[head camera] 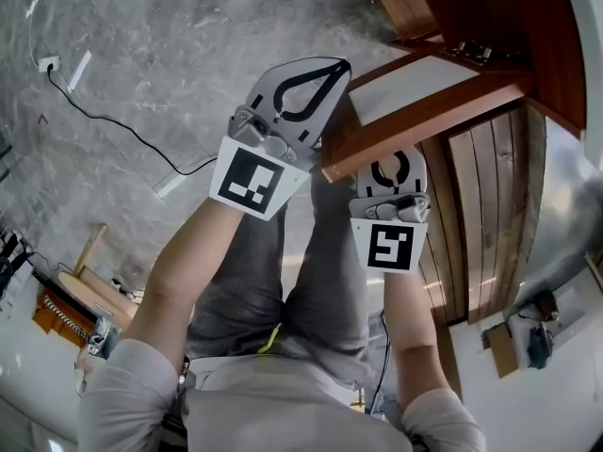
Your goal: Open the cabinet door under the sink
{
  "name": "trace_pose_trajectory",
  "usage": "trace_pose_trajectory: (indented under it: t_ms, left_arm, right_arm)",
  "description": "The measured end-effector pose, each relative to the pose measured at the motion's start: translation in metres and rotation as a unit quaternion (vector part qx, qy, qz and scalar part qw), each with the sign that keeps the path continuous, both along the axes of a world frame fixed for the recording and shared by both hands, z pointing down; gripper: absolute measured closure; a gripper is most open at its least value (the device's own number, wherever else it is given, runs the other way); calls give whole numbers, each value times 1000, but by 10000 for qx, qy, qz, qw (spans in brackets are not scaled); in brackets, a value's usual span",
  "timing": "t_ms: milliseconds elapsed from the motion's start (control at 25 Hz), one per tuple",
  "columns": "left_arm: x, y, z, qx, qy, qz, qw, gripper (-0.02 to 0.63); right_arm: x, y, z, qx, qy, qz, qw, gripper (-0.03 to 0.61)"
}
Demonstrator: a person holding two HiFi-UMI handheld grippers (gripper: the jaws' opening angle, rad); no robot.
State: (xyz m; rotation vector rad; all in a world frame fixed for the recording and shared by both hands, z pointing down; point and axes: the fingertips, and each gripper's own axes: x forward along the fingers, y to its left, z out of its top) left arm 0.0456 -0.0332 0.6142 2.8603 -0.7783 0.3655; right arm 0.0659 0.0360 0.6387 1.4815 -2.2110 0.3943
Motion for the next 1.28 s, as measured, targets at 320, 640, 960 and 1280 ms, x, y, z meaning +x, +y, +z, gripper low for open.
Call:
trace_pose_trajectory:
  t_ms: [320, 640, 960, 1280]
  left_arm:
    - [6, 6, -20, -67, -108, 77, 9999, 598]
    - [11, 7, -53, -152, -116, 71, 9998, 600]
    - [15, -9, -86, -108, -125, 106, 9998, 600]
    - [21, -14, -124, -111, -183, 183, 9996, 599]
  right_arm:
    - [26, 4, -20, -23, -141, 419, 9990, 531]
    - [38, 2, -59, 37, 50, 427, 9991, 531]
    - [40, -15, -95, 101, -15, 517, 9986, 531]
    - [52, -14, -131, -20, 91, 615, 9981, 535]
